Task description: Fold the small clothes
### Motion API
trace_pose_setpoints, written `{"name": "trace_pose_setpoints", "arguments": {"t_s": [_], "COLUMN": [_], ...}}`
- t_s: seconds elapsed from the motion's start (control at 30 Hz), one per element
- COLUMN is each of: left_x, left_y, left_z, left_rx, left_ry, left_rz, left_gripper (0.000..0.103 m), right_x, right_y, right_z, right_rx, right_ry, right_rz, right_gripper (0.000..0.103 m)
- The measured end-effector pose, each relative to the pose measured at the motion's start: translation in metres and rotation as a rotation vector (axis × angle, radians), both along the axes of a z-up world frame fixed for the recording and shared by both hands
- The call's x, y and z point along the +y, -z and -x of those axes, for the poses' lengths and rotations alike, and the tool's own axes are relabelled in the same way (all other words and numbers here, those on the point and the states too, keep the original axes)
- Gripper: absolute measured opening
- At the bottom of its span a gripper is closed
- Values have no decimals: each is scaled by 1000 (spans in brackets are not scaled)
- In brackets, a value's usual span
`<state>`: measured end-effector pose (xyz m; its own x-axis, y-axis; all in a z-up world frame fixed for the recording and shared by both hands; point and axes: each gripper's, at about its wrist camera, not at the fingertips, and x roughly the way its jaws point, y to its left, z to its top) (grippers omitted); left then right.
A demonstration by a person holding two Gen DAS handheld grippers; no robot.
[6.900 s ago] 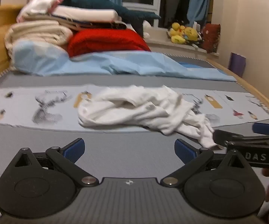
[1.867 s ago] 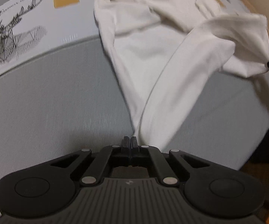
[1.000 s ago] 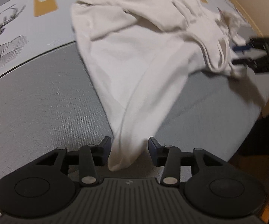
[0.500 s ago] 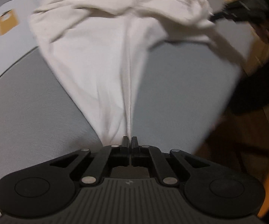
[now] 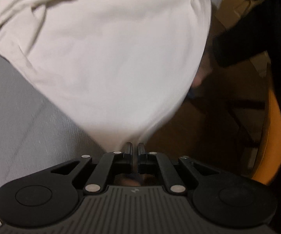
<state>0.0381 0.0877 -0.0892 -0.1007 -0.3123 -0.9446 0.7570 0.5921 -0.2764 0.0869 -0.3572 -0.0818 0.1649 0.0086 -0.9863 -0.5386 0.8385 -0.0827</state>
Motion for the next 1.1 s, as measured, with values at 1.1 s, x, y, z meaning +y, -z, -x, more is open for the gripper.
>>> {"name": "trace_pose_setpoints", "arguments": {"t_s": [1.1], "left_x": [-50], "left_y": [-64], "left_z": [-127], "left_rx": [-618], "left_ry": [-504], "left_rz": [89], "left_gripper": [21], "right_x": [68], "right_y": [22], "right_z": [-211], "right_rx": [-180], "right_ry": [668], "right_rz": [-458], "right_gripper": [28]}}
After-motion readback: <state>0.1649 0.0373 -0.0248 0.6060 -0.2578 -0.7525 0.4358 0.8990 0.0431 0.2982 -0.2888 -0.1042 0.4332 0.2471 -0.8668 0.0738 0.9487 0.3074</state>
